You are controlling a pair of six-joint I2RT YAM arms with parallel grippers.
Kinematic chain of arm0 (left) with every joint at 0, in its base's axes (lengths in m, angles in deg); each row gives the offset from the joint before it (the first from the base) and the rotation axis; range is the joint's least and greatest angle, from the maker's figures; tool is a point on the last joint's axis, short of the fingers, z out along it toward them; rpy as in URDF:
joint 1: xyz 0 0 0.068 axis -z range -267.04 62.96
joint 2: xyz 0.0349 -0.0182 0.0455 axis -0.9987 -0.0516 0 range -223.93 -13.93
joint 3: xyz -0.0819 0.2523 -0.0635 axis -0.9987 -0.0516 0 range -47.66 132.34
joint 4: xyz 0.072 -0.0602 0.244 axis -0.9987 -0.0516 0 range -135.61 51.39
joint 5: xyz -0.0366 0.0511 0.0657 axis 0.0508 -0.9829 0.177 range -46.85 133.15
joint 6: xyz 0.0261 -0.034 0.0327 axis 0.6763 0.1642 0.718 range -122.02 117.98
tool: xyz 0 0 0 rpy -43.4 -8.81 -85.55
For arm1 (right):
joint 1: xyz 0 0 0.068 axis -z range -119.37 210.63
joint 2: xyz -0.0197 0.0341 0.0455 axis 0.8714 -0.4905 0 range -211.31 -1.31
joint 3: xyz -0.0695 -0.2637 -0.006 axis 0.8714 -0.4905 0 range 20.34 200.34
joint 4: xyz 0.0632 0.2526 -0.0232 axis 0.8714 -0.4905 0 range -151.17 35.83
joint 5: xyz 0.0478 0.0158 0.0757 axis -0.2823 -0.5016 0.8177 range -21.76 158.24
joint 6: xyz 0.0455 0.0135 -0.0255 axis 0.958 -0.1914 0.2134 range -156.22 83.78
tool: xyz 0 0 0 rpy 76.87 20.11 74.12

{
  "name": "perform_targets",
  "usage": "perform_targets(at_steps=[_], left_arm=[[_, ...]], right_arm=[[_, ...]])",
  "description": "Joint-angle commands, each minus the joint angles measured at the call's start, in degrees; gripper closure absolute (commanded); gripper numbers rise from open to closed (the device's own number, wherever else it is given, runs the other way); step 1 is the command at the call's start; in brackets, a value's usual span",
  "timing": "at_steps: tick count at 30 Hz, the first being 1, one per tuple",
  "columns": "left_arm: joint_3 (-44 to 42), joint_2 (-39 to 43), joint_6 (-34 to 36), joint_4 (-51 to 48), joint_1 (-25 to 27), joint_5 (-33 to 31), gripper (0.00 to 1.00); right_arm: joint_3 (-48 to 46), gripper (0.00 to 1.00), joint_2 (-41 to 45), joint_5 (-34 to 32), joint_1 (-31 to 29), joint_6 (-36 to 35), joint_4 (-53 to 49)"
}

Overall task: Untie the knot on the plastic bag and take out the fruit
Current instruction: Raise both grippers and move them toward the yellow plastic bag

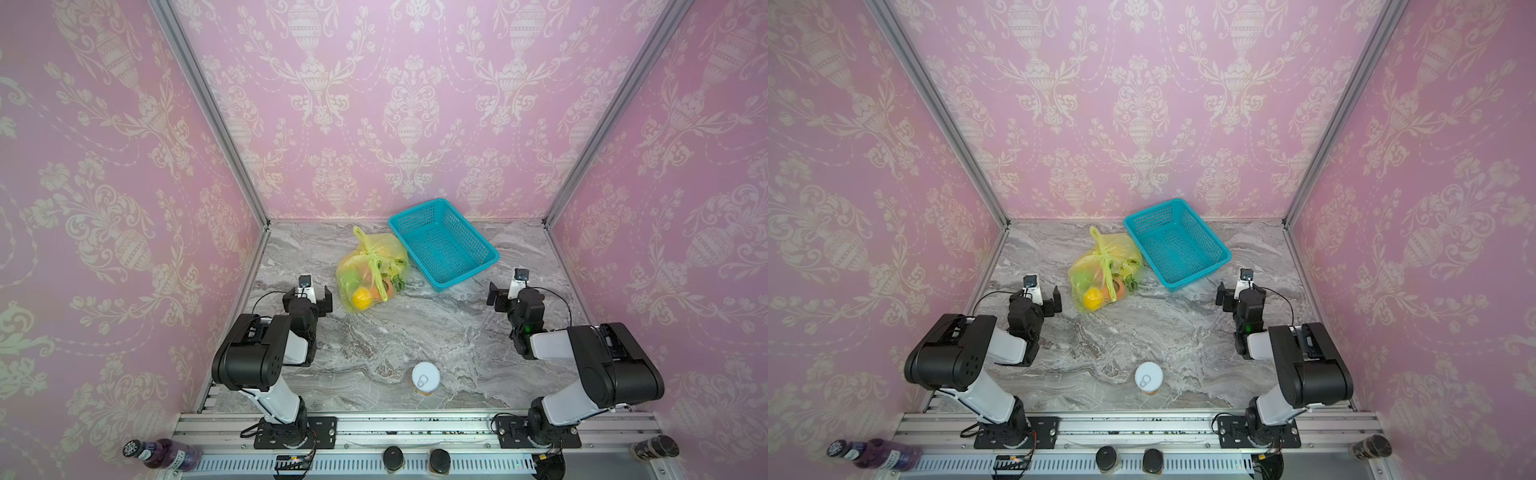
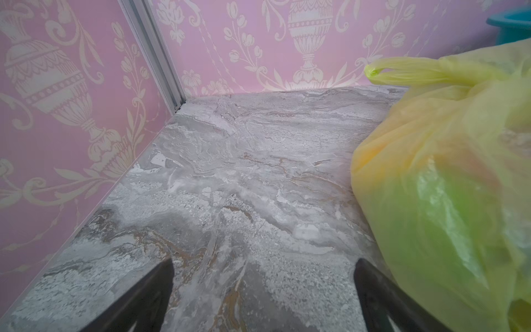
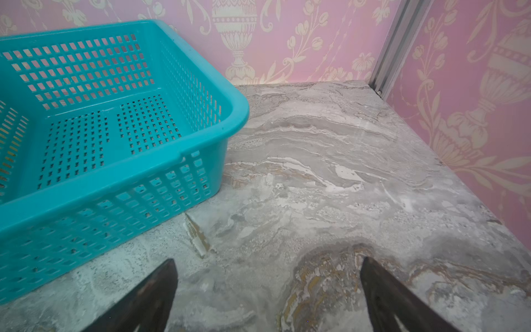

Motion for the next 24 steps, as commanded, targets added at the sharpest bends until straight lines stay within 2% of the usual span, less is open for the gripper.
perform_targets(at_steps=[1,19,22,24], left_arm=[[0.7,0.6,0.0,-1.3,0.3,-1.4,0.01],[-0.1,0.5,0.1,0.3,0.4,-1.9,0.01],[-3.3,2.1,0.6,5.5,1.2,-3.7,0.01],[-5.9,5.4,3.6,8.7,4.5,-8.6,0.01]], right_arm=[[-0.2,0.00,0.3,-1.1,-0.3,0.1,1.1],[-0.4,0.00,0.5,-1.1,-0.4,-0.1,1.3],[-1.0,0.00,5.4,-1.0,-1.3,-1.3,-1.8],[-1.2,0.00,11.0,-6.8,-2.8,-0.6,-7.6]])
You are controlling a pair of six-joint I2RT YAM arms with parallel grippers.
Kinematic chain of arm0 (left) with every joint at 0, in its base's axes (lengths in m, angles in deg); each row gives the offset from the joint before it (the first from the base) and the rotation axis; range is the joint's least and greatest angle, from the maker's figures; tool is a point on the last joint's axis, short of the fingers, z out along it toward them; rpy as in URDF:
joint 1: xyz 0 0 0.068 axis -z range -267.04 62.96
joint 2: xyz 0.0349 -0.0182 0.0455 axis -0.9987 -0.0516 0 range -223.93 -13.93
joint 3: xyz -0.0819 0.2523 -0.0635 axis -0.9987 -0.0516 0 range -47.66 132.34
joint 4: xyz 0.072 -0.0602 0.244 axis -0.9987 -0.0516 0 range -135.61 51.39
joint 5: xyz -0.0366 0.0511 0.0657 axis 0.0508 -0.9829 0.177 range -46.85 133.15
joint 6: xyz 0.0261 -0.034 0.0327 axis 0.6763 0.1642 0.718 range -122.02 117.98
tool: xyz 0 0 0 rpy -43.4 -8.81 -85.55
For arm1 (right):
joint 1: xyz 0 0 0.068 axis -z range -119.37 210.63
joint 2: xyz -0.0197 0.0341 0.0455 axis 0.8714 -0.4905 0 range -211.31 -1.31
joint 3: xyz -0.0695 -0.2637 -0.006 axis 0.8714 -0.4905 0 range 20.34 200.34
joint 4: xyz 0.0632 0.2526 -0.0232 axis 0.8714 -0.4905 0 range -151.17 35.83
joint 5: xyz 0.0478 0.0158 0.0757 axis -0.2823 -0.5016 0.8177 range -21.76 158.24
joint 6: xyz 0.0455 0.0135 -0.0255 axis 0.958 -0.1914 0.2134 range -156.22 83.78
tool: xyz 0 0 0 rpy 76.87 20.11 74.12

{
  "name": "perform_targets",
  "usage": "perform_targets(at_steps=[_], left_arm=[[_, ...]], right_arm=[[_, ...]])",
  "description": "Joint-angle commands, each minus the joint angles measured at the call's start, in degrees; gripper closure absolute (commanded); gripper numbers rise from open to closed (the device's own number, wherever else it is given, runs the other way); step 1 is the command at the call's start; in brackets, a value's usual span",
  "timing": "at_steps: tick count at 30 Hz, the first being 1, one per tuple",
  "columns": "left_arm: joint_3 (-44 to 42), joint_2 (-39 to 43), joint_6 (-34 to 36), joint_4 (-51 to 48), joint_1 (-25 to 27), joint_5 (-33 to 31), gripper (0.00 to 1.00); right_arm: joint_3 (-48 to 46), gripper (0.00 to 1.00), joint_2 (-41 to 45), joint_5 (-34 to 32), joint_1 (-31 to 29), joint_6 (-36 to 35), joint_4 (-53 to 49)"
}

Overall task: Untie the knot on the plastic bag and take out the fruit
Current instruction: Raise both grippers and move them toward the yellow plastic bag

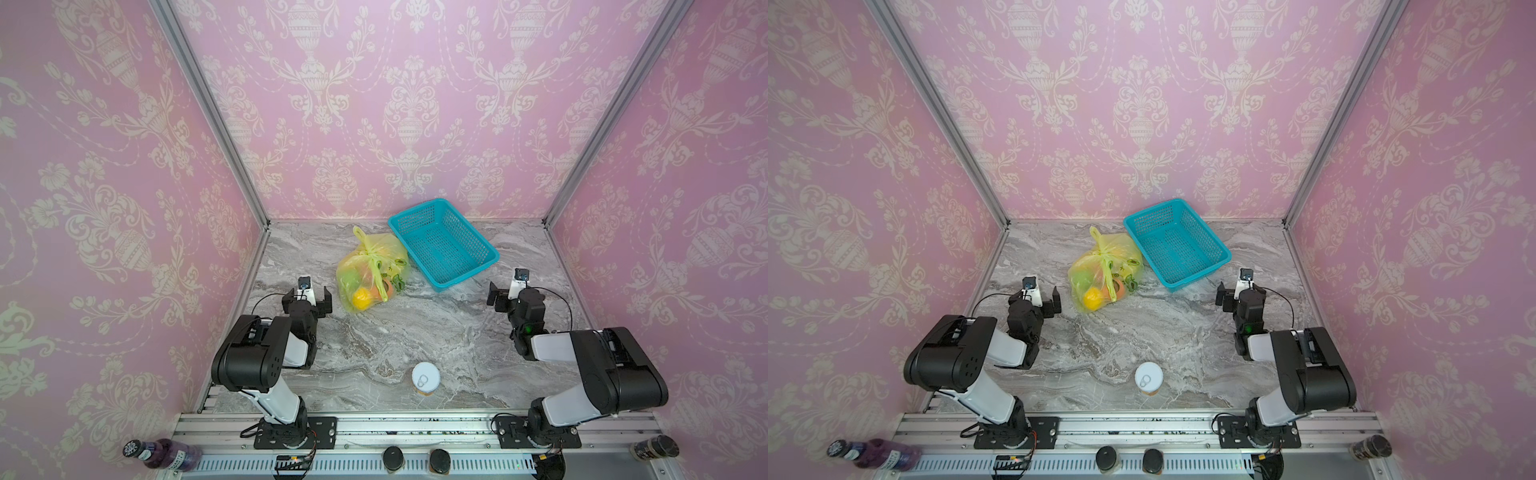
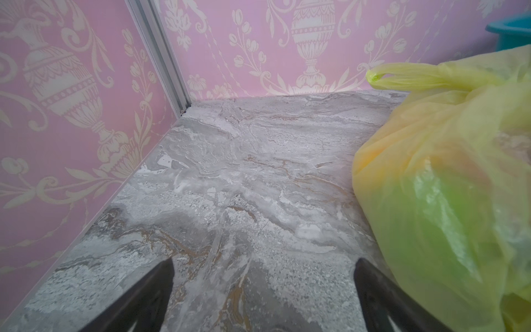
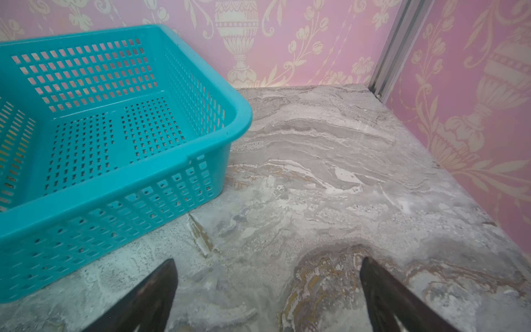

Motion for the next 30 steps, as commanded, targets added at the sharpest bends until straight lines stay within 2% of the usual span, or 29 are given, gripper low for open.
perform_targets(at_steps=[1,3,5,7,9,11,12,13,15,17,19,22,26,28,30], left_arm=[[-3.2,6.0,5.6,5.3,5.8,-11.4,0.01],[-1.4,10.5,8.8,-0.6,10.9,-19.0,0.01],[2.6,17.7,4.7,-15.1,12.6,-20.9,0.01],[7.1,26.2,-0.2,-34.4,12.7,-15.0,0.01],[12.4,35.4,-9.2,-54.0,12.5,-8.7,0.01],[16.8,44.4,-15.8,-69.4,12.6,1.7,0.01],[17.1,47.8,-16.4,-71.9,12.6,7.1,0.01],[15.8,51.4,-16.7,-70.5,12.5,12.5,0.01],[13.3,59.0,-19.0,-70.7,12.5,16.0,0.01],[9.1,67.2,-23.0,-70.6,12.5,12.1,0.01],[7.2,73.6,-28.5,-75.1,12.5,5.2,0.01],[7.9,79.7,-29.2,-82.7,12.4,3.6,0.01],[10.0,80.3,-31.7,-88.6,12.4,0.7,0.01],[11.0,78.2,-32.6,-89.3,12.5,0.0,0.01],[13.1,74.7,-36.3,-91.3,12.4,-3.9,0.01]], right_arm=[[-0.1,0.00,10.1,-6.6,-1.7,1.3,-9.9],[1.6,0.00,16.7,-8.9,-1.7,6.1,-20.3],[2.8,0.00,22.1,-10.7,-1.6,10.4,-27.9],[2.3,0.00,25.5,-12.2,-1.5,15.1,-30.8],[3.0,0.00,29.2,-10.9,-1.1,21.8,-39.8],[1.3,0.00,33.2,-8.6,-0.8,22.1,-39.4],[-0.5,0.00,34.8,-8.6,-0.7,23.6,-37.9],[-2.9,0.00,36.7,-8.0,-0.6,24.9,-35.6],[-6.2,0.00,40.6,-7.4,-0.2,25.3,-33.6],[-8.6,0.00,44.4,-6.0,0.0,24.8,-32.5],[-10.2,0.00,46.7,-5.8,0.1,24.9,-31.7],[-10.3,0.00,46.7,-8.4,0.1,26.7,-32.7],[-7.7,0.00,42.1,-10.8,0.1,29.5,-35.1],[-3.2,0.00,39.2,-16.4,0.0,36.3,-44.5],[1.9,0.00,36.9,-20.4,0.0,41.2,-55.3]])
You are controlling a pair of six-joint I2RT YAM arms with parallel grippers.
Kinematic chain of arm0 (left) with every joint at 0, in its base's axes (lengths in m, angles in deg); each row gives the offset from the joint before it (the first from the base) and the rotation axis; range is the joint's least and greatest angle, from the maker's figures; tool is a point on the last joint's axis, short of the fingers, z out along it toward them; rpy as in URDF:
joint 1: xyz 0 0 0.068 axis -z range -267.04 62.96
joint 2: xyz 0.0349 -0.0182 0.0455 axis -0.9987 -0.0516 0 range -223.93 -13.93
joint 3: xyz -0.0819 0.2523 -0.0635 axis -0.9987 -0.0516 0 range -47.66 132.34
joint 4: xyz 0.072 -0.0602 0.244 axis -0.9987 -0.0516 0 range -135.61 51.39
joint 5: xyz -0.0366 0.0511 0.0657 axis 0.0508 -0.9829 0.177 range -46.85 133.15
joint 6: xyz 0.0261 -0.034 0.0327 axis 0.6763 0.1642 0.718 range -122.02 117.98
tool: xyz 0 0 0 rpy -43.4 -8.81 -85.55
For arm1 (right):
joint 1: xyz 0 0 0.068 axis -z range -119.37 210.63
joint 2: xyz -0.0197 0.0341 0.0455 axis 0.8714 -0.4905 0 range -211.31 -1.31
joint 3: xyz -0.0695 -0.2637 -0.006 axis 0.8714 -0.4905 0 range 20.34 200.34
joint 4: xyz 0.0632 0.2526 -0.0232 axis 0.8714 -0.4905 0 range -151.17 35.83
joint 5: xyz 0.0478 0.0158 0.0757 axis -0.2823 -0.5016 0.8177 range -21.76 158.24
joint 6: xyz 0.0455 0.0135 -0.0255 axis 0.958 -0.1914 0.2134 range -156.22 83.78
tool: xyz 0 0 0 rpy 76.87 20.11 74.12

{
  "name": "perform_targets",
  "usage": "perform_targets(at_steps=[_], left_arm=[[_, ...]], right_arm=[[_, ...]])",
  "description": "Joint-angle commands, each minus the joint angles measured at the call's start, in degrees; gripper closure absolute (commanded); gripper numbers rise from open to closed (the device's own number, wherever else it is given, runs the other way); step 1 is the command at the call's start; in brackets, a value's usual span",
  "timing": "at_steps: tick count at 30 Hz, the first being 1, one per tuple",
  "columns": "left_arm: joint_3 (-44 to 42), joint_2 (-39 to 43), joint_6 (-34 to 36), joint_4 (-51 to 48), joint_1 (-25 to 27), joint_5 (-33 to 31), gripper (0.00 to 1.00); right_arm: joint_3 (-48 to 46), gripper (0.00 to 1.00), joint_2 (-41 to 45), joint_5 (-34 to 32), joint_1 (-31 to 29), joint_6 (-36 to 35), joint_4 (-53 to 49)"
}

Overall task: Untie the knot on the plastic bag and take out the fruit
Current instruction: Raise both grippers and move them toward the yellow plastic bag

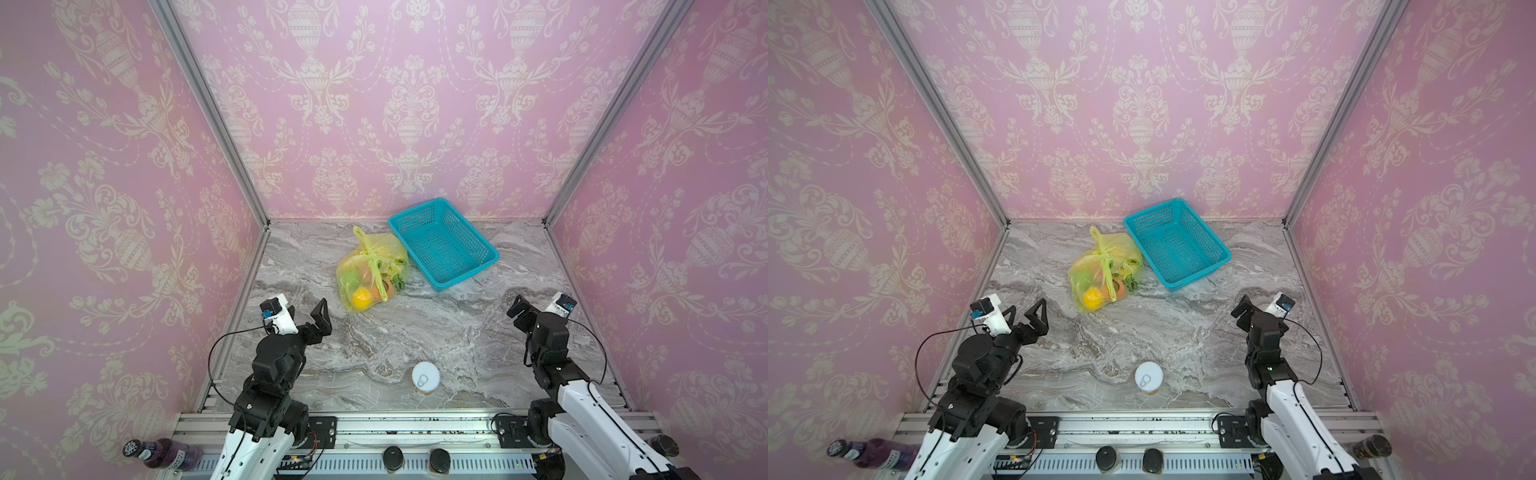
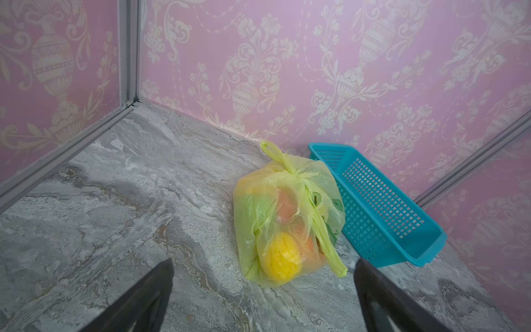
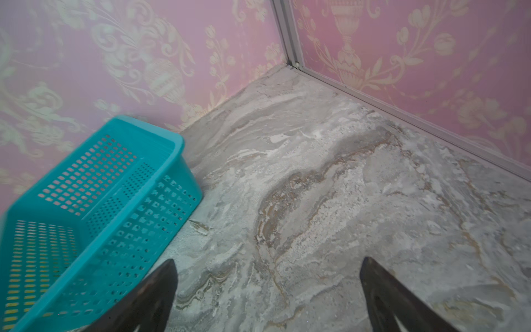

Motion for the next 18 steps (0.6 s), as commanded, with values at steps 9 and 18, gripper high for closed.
perform_targets(at_steps=[9,18], left_arm=[[7.3,-6.1,-11.1,-6.5,0.0,-10.1,0.01],[9.1,-14.2,-2.8,-6.0,-0.1,1.3,0.01]], right_arm=[[12.0,0.00,12.0,4.2,0.3,11.0,-27.3],[15.1,0.00,21.7,24.1,0.3,4.2,-30.8]])
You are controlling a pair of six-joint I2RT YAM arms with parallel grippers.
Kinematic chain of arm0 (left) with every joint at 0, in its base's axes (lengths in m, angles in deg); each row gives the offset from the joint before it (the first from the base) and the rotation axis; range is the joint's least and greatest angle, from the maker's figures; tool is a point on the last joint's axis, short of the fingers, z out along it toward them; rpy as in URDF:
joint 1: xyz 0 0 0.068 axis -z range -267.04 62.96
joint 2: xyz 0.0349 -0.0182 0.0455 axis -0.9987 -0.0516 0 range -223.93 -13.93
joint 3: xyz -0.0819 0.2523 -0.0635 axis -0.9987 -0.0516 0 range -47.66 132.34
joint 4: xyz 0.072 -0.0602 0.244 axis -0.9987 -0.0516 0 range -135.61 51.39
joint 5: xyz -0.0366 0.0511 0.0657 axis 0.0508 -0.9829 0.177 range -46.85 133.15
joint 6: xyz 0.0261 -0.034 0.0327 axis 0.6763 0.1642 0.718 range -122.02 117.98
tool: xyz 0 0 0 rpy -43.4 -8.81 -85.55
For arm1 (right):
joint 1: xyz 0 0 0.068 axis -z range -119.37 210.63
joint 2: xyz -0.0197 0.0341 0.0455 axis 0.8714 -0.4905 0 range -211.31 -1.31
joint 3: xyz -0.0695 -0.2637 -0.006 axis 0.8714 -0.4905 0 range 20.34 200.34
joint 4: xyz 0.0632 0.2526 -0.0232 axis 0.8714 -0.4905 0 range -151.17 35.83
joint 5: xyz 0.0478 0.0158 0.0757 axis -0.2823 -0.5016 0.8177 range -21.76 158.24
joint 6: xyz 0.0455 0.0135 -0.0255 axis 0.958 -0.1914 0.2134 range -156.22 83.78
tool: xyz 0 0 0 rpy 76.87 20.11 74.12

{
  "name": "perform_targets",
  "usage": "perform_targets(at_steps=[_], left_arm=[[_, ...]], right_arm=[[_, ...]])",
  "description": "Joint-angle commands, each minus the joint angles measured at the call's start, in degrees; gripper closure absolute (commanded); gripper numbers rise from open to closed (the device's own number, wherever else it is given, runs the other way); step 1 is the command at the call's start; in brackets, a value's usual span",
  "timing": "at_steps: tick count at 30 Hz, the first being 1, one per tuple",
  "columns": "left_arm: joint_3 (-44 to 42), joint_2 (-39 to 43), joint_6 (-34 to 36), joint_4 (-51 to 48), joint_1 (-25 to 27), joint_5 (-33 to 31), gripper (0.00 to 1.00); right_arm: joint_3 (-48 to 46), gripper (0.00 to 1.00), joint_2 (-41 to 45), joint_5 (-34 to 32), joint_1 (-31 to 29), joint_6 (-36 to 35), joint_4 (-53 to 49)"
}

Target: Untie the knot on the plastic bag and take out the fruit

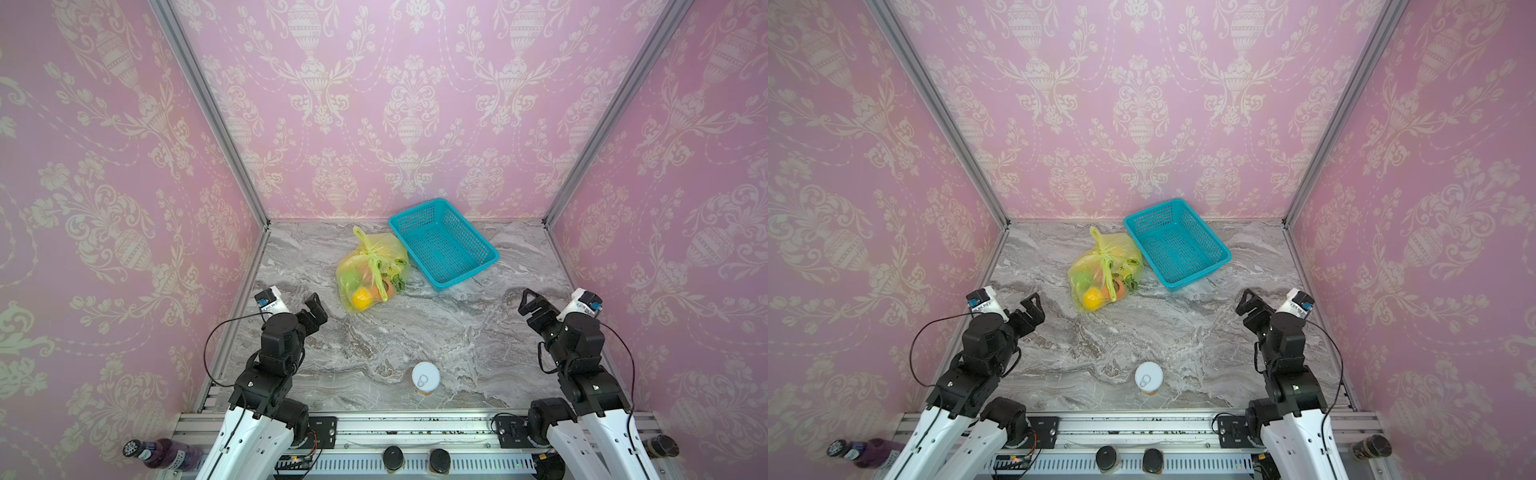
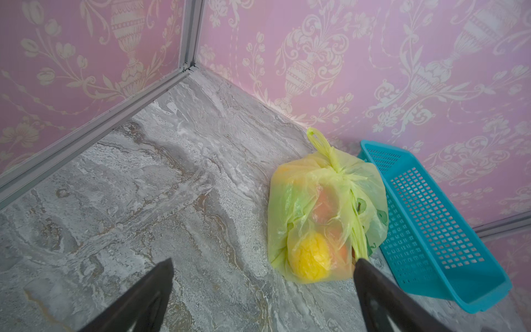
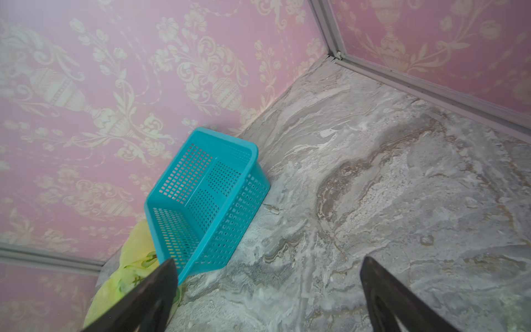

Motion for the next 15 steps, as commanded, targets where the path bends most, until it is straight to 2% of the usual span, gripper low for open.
perform_targets(at_steps=[1,2,4,7,10,13,15], left_arm=[[1.5,-3.2,4.7,2.2,-0.1,9.7,0.02],[1.9,-4.8,5.0,2.7,0.0,11.5,0.04],[3.4,-10.3,5.6,3.5,0.0,15.7,0.13],[5.0,-17.9,5.8,5.6,0.1,20.6,0.22],[6.1,-23.5,5.7,6.8,0.4,22.0,0.21],[5.7,-26.0,6.0,9.8,0.6,22.2,0.11],[5.8,-28.0,6.3,12.2,0.6,22.3,0.08]], right_arm=[[1.8,0.00,0.4,10.2,-0.3,-2.7,-2.3],[2.5,0.01,-0.5,12.2,-0.5,-3.0,-1.9],[4.3,0.05,-4.0,16.5,-2.2,-3.3,-0.8],[6.6,0.09,-9.1,17.9,-7.6,-3.9,0.3],[8.1,0.10,-11.9,12.2,-16.3,-6.3,1.4],[8.4,0.09,-14.0,6.9,-24.1,-8.5,3.9],[8.5,0.08,-16.0,5.1,-26.9,-9.1,5.5]])
